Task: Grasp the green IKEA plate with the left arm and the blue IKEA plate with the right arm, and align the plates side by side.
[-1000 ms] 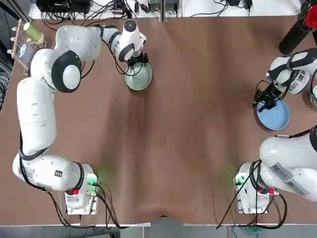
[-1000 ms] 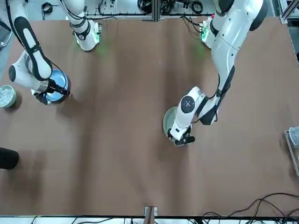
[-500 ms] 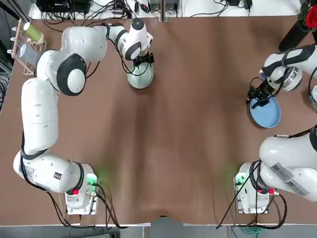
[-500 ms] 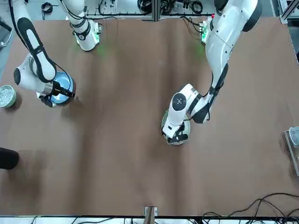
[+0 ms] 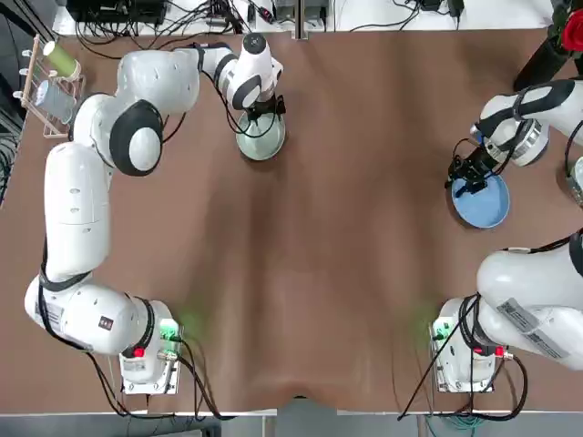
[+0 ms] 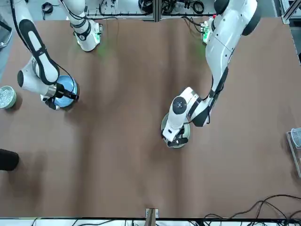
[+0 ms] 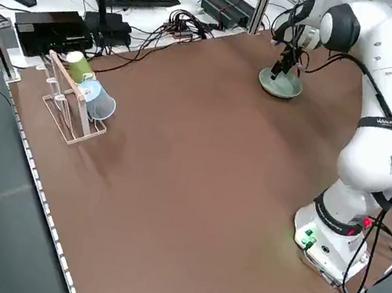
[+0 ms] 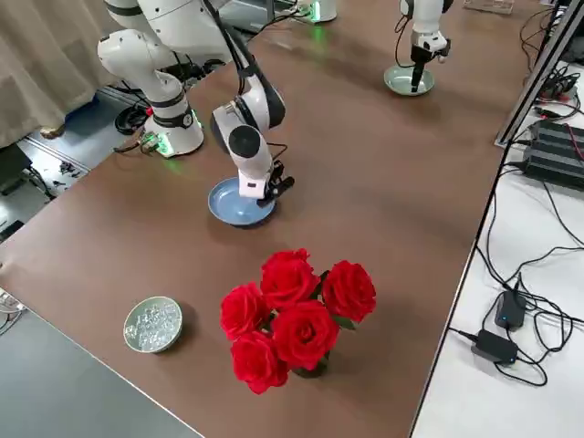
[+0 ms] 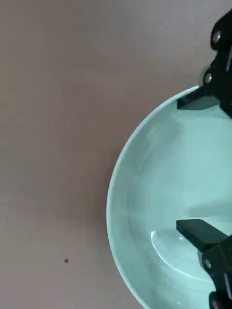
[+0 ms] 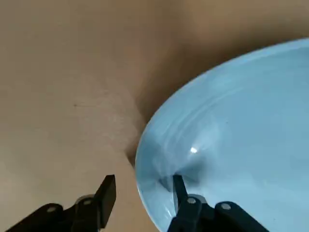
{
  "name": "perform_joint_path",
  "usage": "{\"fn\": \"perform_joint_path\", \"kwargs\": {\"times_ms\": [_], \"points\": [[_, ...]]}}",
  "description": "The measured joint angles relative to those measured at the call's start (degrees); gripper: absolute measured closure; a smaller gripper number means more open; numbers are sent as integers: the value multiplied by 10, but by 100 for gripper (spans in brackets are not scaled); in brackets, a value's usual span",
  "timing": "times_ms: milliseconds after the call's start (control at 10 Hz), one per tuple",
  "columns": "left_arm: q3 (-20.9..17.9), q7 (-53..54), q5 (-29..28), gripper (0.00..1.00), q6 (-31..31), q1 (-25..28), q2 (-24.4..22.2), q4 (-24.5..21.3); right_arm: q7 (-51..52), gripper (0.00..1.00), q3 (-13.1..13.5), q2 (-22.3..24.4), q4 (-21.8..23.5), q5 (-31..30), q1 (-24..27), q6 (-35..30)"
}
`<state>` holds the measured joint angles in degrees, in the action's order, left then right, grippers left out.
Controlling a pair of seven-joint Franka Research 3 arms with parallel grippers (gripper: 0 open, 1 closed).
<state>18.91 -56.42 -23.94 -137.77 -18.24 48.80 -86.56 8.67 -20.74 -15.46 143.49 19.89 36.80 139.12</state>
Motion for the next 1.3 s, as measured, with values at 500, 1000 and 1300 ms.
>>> {"fn": "perform_joint_path", "kwargs": {"times_ms": [500,1000,1300], "points": [[1,0,17,0,0,-17,10,14,0,44,-3,-2,-2,69,-59,21],[4,-7,47,0,10,-35,10,20,0,44,-5,-14,-15,142,-116,23],[5,-13,49,0,39,-49,10,20,0,44,-5,-23,-28,175,-141,25]]}}
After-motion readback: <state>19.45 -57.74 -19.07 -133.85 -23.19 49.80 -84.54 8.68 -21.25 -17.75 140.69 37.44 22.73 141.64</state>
